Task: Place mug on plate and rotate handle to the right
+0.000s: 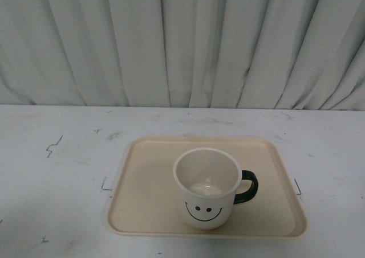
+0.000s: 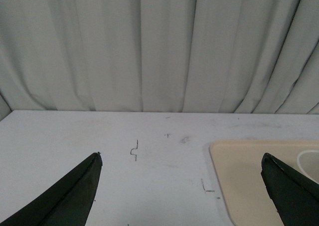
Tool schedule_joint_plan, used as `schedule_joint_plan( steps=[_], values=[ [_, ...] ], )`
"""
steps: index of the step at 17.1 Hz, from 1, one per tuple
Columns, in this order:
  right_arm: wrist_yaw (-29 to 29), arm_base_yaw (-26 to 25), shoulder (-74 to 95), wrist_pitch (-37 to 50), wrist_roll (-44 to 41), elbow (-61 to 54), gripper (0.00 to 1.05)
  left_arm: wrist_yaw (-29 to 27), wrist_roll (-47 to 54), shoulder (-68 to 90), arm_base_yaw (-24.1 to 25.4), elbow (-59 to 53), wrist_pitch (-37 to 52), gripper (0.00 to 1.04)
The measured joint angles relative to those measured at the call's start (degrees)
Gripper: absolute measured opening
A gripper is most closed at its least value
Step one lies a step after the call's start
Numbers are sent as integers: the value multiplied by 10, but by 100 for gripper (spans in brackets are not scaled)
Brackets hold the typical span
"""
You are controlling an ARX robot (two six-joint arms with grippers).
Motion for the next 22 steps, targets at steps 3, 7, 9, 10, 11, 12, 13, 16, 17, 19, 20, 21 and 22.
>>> schedule_joint_plan(
  steps=[3, 7, 9, 10, 11, 12, 13, 16, 17, 19, 20, 21, 22],
  values=[
    [0, 0, -25, -23, 0, -5, 2, 0, 0, 0, 0, 0, 0, 98],
    [0, 2, -163, -146, 0, -18, 2, 0, 0, 0, 0, 0, 0, 98],
    [0, 2, -291, -264, 0, -18, 2, 0, 0, 0, 0, 0, 0, 98],
    [0, 2, -303, -277, 0, -18, 2, 0, 0, 0, 0, 0, 0, 98],
    [0, 2, -314, -290, 0, -18, 2, 0, 0, 0, 0, 0, 0, 98],
    [0, 2, -325, -299, 0, -18, 2, 0, 0, 0, 0, 0, 0, 98],
    [0, 2, -336, -311, 0, -18, 2, 0, 0, 0, 0, 0, 0, 98],
    [0, 2, -364, -338, 0, -18, 2, 0, 0, 0, 0, 0, 0, 98],
    [0, 2, -374, -349, 0, -18, 2, 0, 0, 0, 0, 0, 0, 98],
    [0, 2, -408, -387, 0, -18, 2, 0, 0, 0, 0, 0, 0, 98],
    [-2, 2, -459, -466, 0, -18, 2, 0, 0, 0, 0, 0, 0, 98],
    [-2, 2, -491, -481, 0, -18, 2, -1, 0, 0, 0, 0, 0, 98],
    [-2, 2, -499, -468, 0, -17, 2, 0, 0, 0, 0, 0, 0, 98]
  ],
)
